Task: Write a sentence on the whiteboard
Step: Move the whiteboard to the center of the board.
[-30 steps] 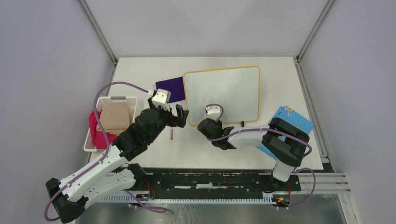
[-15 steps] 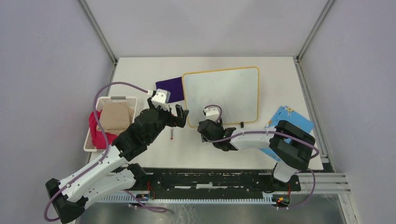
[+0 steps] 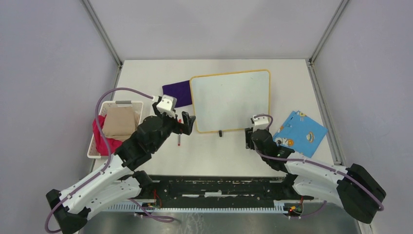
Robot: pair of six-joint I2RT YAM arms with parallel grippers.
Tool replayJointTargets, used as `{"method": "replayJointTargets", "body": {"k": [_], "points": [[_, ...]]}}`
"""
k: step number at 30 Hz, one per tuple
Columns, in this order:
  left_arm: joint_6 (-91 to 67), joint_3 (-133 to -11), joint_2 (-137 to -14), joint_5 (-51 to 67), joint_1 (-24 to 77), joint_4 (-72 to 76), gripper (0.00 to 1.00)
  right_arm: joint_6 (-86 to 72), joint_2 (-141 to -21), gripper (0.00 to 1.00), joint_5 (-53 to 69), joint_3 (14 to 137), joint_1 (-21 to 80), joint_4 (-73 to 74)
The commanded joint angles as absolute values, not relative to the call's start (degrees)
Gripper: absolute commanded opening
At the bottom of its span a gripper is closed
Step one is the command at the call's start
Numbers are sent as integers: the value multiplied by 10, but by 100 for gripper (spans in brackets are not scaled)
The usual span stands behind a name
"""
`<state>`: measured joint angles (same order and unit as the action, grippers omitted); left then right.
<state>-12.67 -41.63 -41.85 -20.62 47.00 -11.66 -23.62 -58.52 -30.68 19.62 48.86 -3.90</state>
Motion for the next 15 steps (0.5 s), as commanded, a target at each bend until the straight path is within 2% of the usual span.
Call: {"method": "replayJointTargets", "body": {"k": [1,15], "points": [[-94,-415,-419,-213,472,-82,100,-203,-569,60,-261,158,428,-89],[-92,-415,-426,-228,472,-86,100,-193,-697,59,-224,195,353,-162]]}}
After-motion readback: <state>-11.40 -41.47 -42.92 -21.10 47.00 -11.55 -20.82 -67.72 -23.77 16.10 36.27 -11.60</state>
